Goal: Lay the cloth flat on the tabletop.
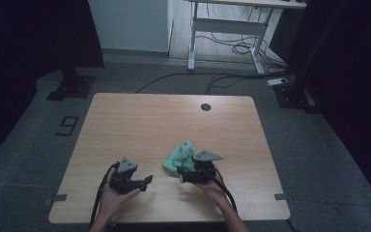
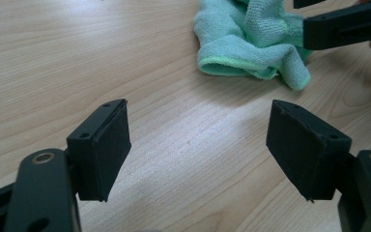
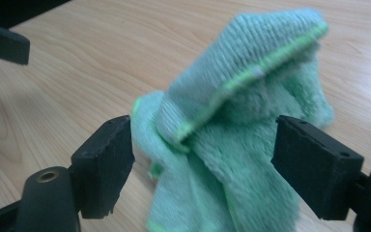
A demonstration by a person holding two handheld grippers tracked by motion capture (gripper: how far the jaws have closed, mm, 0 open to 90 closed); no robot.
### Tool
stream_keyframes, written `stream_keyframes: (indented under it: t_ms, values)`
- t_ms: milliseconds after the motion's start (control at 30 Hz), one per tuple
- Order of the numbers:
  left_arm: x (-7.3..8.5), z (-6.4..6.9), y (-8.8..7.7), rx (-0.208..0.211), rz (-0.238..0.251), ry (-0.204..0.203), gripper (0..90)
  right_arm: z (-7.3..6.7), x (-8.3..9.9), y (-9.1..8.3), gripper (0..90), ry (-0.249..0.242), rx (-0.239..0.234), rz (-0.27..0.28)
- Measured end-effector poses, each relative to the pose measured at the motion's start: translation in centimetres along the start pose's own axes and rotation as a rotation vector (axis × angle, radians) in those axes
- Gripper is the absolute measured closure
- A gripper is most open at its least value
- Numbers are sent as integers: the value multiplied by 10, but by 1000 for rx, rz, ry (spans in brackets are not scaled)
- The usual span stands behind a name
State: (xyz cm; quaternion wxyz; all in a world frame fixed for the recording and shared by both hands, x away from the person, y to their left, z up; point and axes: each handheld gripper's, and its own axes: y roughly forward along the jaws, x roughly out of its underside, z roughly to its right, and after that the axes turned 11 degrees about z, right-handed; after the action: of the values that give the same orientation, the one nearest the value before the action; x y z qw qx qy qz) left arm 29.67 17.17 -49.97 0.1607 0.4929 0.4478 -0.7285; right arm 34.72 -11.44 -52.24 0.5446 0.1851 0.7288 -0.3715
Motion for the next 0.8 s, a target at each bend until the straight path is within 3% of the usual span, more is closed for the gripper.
stream_keyframes:
  t_ms: [167, 267, 500, 700, 800]
  values:
    - [0, -1, 0, -1, -4, -11, 236, -5, -2, 9, 227, -17, -6, -4]
    - [1, -1, 1, 0, -10, -10, 236, -5, 0, 14, 227, -38, 12, -18]
    - [3, 0, 3, 8, -22, -7, 237, 2, 9, 22, 273, -26, 51, -66]
    - [4, 2, 6, 16, -36, 0, 241, 6, 16, 27, 424, -50, 62, -113]
    - [4, 4, 8, 21, -38, -1, 248, 8, 17, 26, 579, -68, 66, -112]
